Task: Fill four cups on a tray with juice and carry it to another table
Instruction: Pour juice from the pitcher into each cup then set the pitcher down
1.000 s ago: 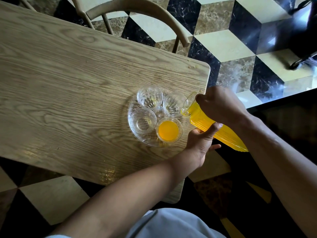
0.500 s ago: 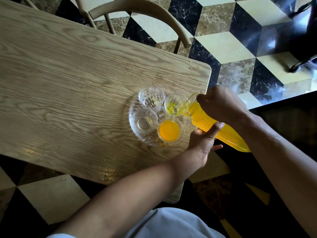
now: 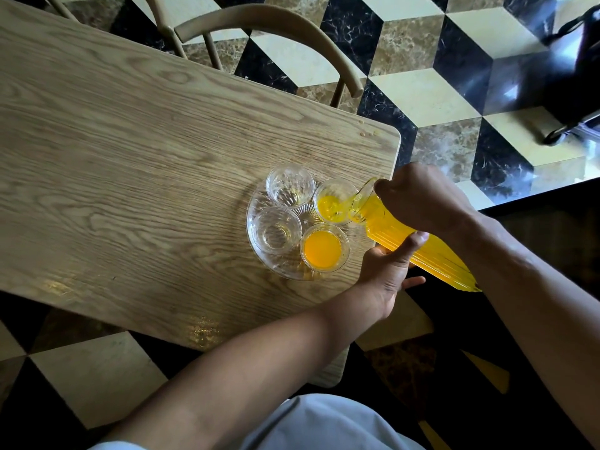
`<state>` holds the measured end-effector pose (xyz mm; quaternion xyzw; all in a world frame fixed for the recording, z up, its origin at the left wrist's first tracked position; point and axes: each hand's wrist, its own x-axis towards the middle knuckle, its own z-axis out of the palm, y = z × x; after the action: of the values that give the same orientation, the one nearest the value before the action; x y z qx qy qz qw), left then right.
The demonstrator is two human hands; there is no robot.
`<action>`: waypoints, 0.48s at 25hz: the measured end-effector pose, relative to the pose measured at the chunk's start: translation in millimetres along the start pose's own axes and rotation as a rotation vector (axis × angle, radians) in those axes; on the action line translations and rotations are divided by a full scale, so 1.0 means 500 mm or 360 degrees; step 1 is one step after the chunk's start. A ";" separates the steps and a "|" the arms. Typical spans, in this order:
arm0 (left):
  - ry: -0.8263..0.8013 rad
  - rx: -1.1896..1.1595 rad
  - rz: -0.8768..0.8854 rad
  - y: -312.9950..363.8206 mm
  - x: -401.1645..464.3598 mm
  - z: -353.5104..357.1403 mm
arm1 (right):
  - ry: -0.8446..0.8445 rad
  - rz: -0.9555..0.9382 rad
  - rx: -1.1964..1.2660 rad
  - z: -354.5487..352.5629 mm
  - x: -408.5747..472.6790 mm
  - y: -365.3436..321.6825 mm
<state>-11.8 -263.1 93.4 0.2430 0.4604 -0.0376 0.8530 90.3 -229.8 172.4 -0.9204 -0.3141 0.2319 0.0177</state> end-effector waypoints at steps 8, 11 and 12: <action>-0.0029 -0.0012 -0.0024 0.005 -0.011 0.002 | 0.0001 0.0018 -0.0026 -0.007 -0.004 -0.007; -0.0054 -0.0007 -0.0036 0.008 -0.014 0.003 | -0.0001 0.0016 -0.0024 -0.009 -0.004 -0.005; -0.0054 -0.0019 -0.0038 0.009 -0.015 0.004 | -0.0002 0.0020 -0.0022 -0.009 -0.004 -0.004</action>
<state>-13.1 -261.1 102.0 0.2316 0.4490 -0.0492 0.8616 89.6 -228.8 177.8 -0.9223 -0.3101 0.2303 0.0097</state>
